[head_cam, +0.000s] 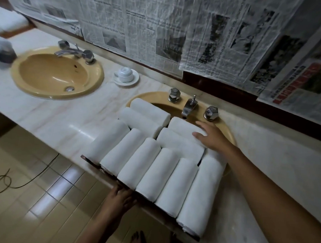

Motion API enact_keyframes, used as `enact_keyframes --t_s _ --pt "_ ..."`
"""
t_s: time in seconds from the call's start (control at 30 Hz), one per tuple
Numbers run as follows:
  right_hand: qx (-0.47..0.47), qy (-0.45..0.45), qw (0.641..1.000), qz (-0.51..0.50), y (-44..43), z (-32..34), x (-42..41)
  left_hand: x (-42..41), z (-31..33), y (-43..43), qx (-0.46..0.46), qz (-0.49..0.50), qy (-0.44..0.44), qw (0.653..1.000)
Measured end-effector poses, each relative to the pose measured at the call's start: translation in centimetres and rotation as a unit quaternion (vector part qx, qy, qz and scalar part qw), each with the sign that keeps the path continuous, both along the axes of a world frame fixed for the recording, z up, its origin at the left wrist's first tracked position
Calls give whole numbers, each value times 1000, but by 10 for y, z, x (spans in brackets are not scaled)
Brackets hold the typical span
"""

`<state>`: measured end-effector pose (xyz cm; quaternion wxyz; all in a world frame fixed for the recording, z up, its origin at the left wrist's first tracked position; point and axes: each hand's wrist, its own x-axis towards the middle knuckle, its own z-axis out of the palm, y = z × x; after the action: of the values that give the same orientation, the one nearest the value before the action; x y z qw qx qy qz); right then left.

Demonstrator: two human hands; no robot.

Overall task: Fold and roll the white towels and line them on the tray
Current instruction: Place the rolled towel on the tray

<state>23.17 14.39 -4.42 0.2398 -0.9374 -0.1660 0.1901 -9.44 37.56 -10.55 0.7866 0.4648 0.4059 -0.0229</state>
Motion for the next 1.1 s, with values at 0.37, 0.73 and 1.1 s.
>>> enact_keyframes --t_s 0.37,0.73,1.1 --pt "14 -22 1000 -15 -9 5 -31 2 -9 7 13 -11 26 1000" --pt "198 -57 921 -330 -64 4 -180 5 -3 17 -18 -52 38 998" --pt "344 263 720 -543 -49 -89 -270 0 -18 26 -31 -88 -18 995"
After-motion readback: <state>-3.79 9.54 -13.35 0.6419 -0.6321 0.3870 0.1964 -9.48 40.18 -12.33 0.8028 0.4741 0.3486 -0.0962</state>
